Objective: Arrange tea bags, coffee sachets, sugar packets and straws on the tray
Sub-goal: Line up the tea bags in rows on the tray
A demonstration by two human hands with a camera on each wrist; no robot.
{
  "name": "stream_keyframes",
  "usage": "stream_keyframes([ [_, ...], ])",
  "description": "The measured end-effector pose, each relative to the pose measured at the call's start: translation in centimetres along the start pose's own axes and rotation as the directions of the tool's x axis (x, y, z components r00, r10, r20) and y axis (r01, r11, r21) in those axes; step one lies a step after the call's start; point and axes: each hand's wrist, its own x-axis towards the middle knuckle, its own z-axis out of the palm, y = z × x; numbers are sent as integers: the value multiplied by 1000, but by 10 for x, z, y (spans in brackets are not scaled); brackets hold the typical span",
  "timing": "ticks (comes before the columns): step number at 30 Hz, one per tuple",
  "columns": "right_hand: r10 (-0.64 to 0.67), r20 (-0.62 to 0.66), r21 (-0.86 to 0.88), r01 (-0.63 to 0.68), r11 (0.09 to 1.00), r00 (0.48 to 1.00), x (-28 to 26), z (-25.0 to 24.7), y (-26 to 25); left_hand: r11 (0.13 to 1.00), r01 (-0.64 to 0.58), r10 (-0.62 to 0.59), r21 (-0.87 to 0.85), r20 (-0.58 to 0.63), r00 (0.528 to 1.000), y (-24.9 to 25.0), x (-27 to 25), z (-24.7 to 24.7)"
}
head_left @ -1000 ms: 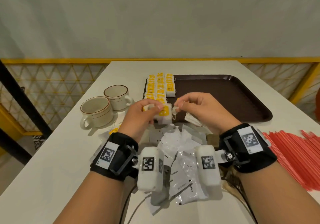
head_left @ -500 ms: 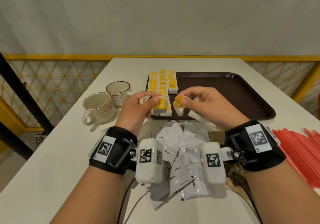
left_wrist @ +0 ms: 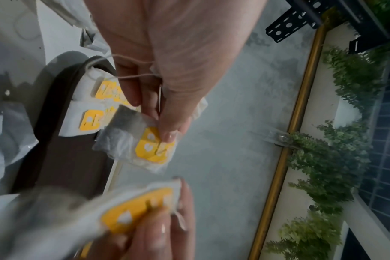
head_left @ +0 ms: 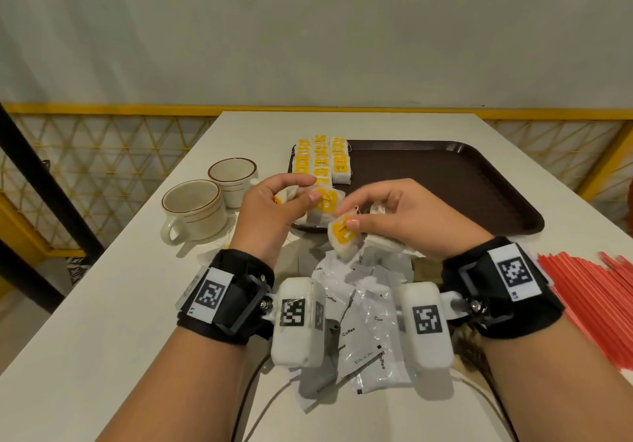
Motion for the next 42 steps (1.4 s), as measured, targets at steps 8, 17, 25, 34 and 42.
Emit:
stream_keyframes([
  [8, 115, -328, 335, 2, 942, 938, 11, 17, 11, 999, -13, 16, -47, 61, 998, 2, -9, 12],
  [17, 240, -407, 458, -30, 888, 881, 15, 25, 12, 986, 33, -21, -161, 80, 997, 4, -13, 18],
  [25, 494, -150, 819, -172, 547, 856, 15, 19, 4, 992, -31, 19, 120, 106, 994, -5, -11, 17],
  [34, 436, 2, 965, -116, 235, 900, 13, 15, 2, 990, 45, -53, 136, 58, 997, -8, -10, 18],
  [42, 412, -264, 811, -31, 584, 872, 17, 16, 10, 992, -27, 33, 125, -42, 999, -11, -2, 8],
])
